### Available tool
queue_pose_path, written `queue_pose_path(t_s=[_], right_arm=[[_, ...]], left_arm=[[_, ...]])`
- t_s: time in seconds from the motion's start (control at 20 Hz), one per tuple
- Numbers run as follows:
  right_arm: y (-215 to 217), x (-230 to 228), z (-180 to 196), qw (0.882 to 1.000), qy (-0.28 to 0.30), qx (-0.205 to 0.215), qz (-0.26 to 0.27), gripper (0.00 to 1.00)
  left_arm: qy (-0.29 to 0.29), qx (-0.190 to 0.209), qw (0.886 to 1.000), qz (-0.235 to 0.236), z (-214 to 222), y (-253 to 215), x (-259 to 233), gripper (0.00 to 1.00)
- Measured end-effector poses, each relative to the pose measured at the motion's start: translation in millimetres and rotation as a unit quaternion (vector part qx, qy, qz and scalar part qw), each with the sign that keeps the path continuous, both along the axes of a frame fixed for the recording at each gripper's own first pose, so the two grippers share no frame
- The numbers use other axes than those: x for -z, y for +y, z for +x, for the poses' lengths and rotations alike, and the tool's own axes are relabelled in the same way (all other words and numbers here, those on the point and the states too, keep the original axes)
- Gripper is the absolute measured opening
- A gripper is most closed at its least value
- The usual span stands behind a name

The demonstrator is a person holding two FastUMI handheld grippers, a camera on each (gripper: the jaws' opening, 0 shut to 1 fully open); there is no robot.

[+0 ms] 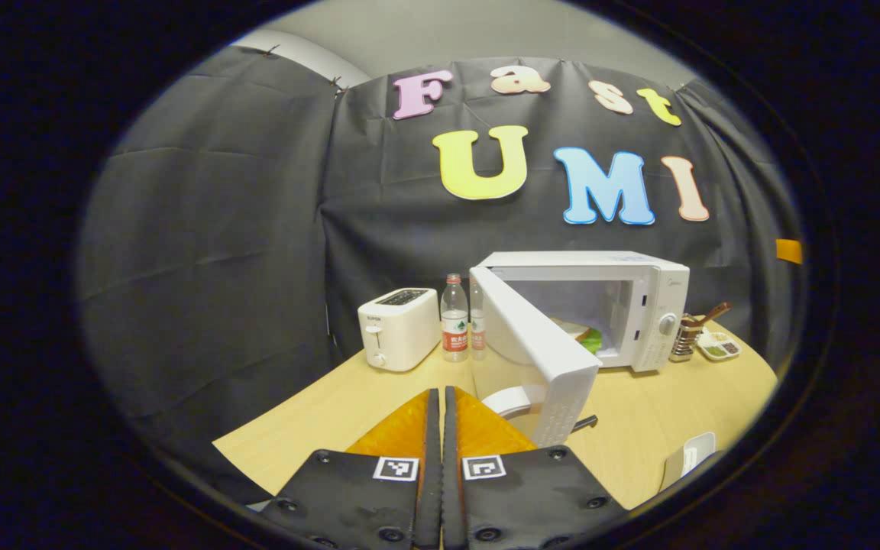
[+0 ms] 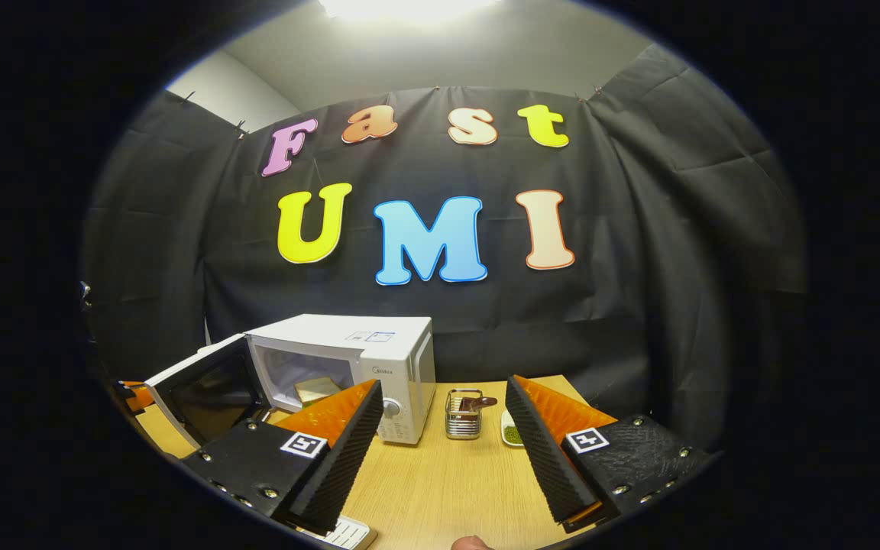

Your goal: Open the microwave oven with the left hand, put the food in, and close the microwave oven.

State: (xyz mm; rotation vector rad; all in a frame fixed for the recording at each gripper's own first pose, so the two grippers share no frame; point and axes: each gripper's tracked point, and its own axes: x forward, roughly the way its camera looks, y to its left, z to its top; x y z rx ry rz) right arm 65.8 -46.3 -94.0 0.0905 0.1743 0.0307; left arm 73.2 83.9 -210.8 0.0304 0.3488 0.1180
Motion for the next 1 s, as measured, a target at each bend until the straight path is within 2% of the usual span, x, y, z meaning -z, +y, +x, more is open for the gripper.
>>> queue_pose_path(t_s=[0.4,1.0], right_arm=[[-22.4,-10.1,-29.2,1.0,-0.006,0.012,0.003,0.98],[-26.9,-4.6,-30.5,0.997,0.013,0.075,0.004,0.98]], left_arm=[[-0.006,0.039,0.999,-0.008,15.7,-60.1,-9.0,0.07],[0.008,0.153,0.987,-0.045,66.6,-134.6,1.2,0.07]])
